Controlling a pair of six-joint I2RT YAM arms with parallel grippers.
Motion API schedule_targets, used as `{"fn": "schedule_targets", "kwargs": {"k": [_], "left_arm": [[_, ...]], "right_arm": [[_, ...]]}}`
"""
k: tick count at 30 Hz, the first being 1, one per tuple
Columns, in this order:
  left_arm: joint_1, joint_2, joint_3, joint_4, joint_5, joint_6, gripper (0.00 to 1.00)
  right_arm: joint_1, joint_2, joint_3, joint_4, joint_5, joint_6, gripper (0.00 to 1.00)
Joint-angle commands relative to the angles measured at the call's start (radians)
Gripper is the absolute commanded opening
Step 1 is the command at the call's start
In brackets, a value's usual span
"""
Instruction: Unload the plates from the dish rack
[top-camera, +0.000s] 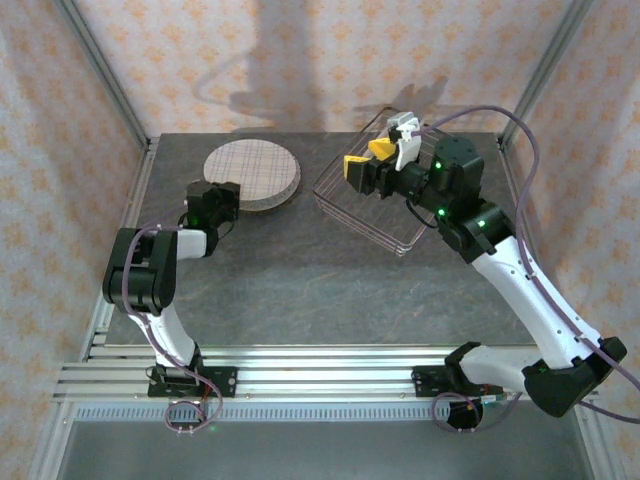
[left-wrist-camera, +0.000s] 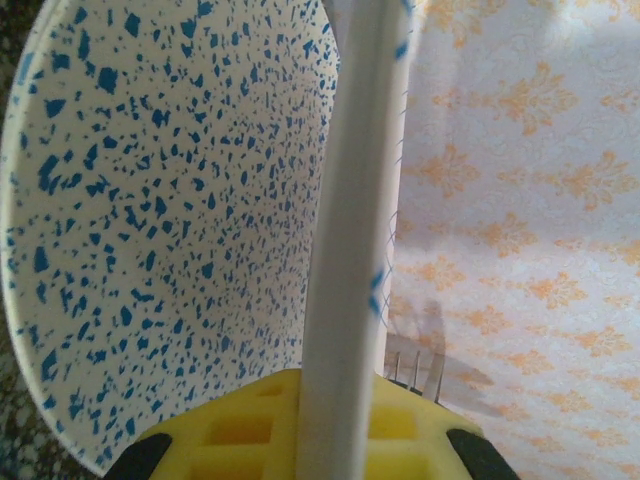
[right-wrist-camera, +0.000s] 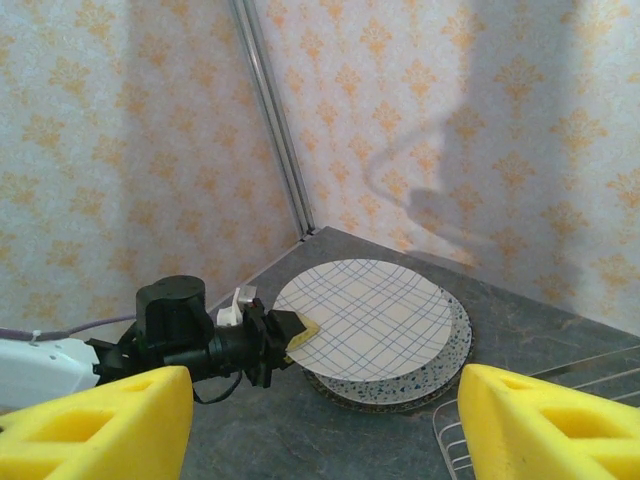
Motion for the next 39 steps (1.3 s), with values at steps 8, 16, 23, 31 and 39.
{"fn": "schedule_targets", "kwargs": {"k": [8, 16, 23, 31, 39], "left_arm": [[0.011, 0.060, 0.072, 0.124, 0.034, 0.032, 0.00], [0.013, 0.097, 0.102, 0.107, 0.049, 0.039, 0.00], [0.018, 0.139, 0.120, 0.096, 0.054, 0.049, 0.00], [0.021, 0.158, 0.137, 0.073, 0.060, 0.062, 0.00], [0.026, 0.168, 0.136, 0.060, 0.063, 0.066, 0.03]], "right_arm": [[0.007, 0.028, 0.015, 0.038, 0.012, 0.014, 0.70], [0.007, 0.029, 0.016, 0.035, 0.010, 0.017, 0.70], [0.007, 0.030, 0.022, 0.027, 0.014, 0.017, 0.70], [0.007, 0.033, 0.028, 0.021, 0.016, 0.018, 0.70], [0.007, 0.038, 0.031, 0.019, 0.020, 0.023, 0.70]]}}
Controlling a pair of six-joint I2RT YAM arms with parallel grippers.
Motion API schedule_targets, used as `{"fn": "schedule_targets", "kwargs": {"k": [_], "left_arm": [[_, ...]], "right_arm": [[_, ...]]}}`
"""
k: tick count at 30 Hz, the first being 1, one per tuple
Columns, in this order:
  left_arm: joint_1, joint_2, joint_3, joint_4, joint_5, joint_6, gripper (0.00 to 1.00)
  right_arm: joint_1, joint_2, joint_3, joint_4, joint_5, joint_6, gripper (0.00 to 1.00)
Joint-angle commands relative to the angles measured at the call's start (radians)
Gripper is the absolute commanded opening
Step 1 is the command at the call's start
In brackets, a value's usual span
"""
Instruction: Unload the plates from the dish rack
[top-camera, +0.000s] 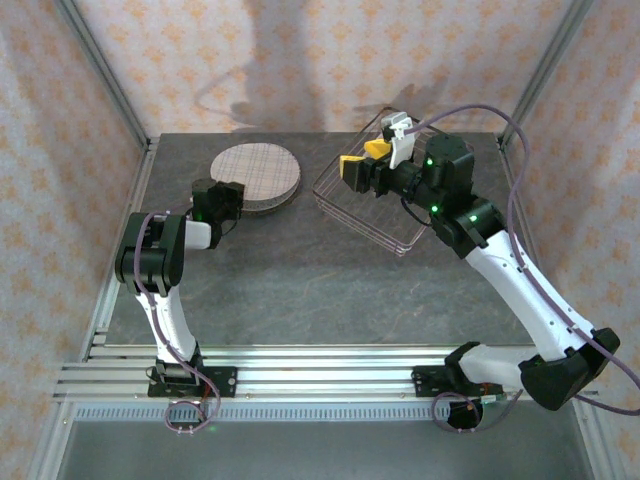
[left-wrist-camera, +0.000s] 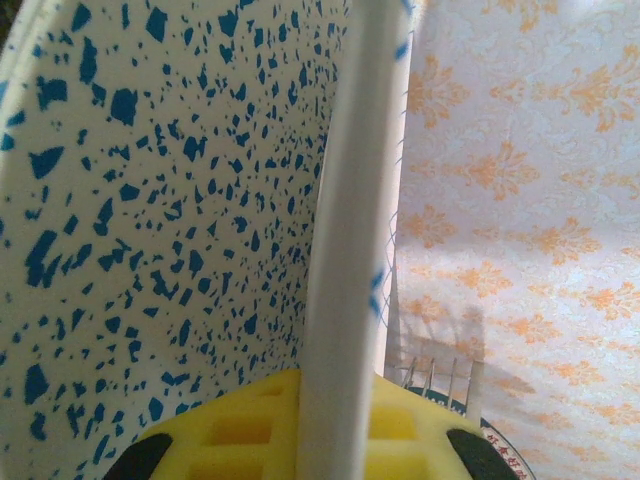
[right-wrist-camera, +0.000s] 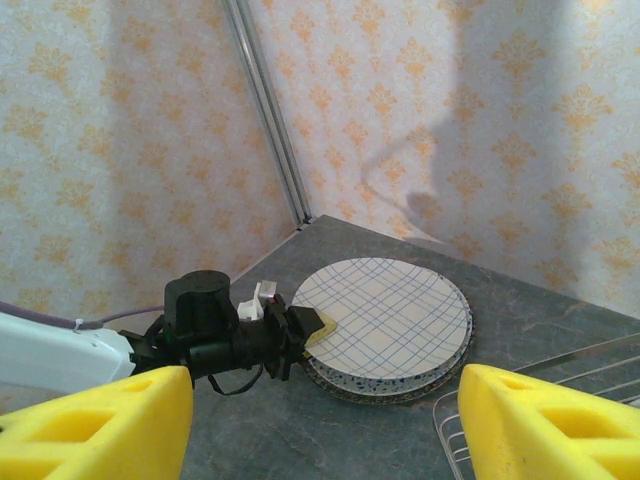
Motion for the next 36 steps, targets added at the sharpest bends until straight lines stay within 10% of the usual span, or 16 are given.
{"fn": "schedule_targets", "kwargs": {"k": [1, 16, 36], "left_arm": [[0.013, 0.011, 0.040, 0.044, 0.021, 0.033, 0.05], [0.019, -0.006, 0.084, -0.073, 0.055, 0.067, 0.28], [0.021, -0.092, 0.276, -0.670, 0.083, 0.227, 0.48]], "right_arm": [[0.007, 0.001, 0.030, 0.012, 0.017, 0.012, 0.70], [0.007, 0.003, 0.034, 0.009, 0.024, 0.023, 0.71], [0.007, -0.006, 0.034, 0.008, 0.027, 0.039, 0.71]]}}
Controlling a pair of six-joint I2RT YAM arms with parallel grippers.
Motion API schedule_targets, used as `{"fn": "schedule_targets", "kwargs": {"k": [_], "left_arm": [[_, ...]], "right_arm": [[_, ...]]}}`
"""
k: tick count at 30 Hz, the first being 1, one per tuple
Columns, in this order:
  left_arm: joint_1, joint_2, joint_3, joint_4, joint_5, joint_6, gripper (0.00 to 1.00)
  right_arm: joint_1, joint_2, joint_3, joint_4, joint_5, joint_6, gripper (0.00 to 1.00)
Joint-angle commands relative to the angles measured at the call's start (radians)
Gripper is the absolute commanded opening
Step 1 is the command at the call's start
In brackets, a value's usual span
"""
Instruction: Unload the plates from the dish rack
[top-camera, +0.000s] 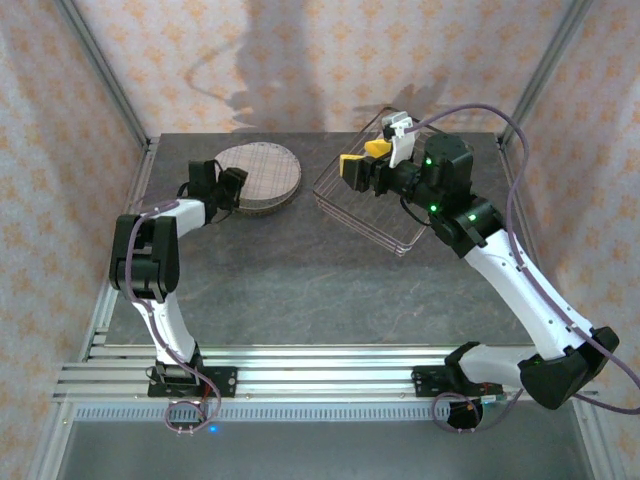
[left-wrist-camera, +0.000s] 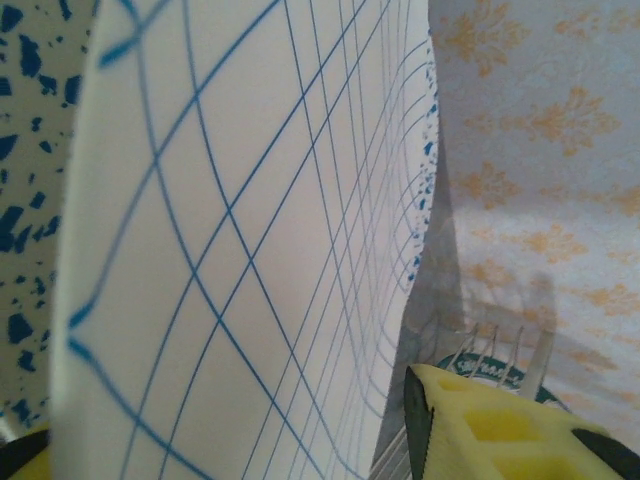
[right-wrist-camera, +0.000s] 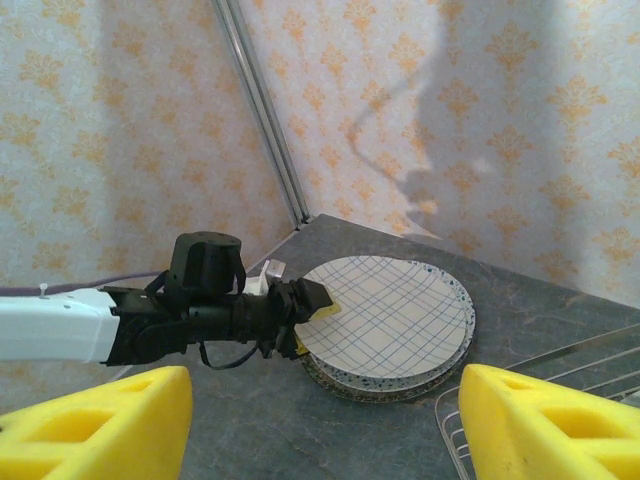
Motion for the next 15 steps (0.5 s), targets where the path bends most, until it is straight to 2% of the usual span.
{"fn": "schedule_targets", "kwargs": {"k": [1, 15], "left_arm": [[0.008, -0.028, 0.041, -0.128, 0.017, 0.063, 0.48], [0.010, 0.008, 0.104, -0.244, 0.020, 0.096, 0.52]], "right_arm": [[0.007, -0.012, 0.032, 0.009, 0.017, 0.012, 0.71], [0.006, -0.010, 0.038, 0.004, 0.018, 0.009, 0.71]]}}
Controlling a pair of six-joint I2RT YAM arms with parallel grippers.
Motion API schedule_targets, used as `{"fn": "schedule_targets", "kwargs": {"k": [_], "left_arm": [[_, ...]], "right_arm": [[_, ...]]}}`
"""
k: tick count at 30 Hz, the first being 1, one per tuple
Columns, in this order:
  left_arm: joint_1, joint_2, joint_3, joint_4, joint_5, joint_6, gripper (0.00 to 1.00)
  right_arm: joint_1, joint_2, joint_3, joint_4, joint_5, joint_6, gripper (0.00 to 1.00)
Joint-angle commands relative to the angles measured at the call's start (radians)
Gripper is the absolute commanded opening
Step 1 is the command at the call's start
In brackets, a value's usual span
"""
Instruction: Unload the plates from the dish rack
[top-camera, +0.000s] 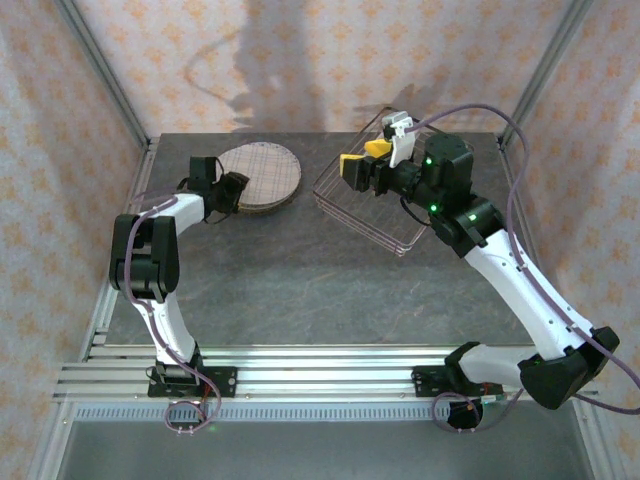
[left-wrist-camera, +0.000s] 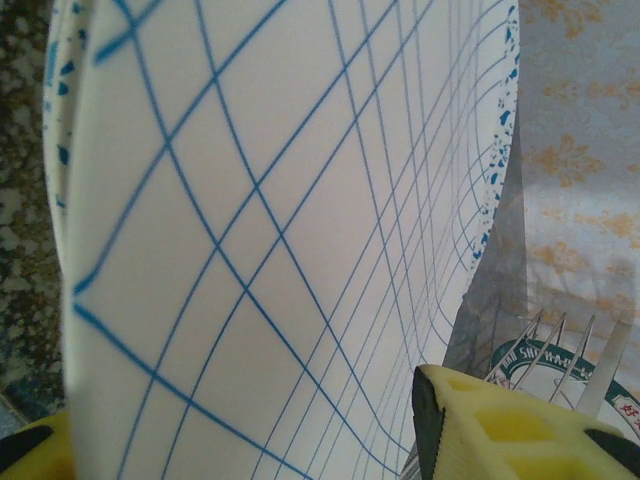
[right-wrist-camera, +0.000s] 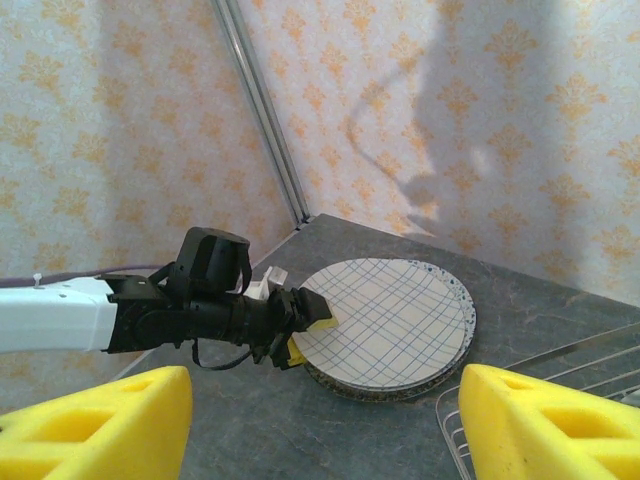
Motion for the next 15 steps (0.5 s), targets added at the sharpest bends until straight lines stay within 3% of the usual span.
{"fn": "schedule_targets", "kwargs": {"k": [1, 15], "left_arm": [[0.010, 0.027, 0.045, -0.062, 0.013, 0.037, 0.52], [0.010, 0.061, 0.074, -0.120, 0.005, 0.041, 0.56]], "right_arm": [[0.006, -0.009, 0.036, 0.010, 0.015, 0.006, 0.71], [0.006, -0.003, 0.046, 0.002, 0.026, 0.000, 0.71]]}}
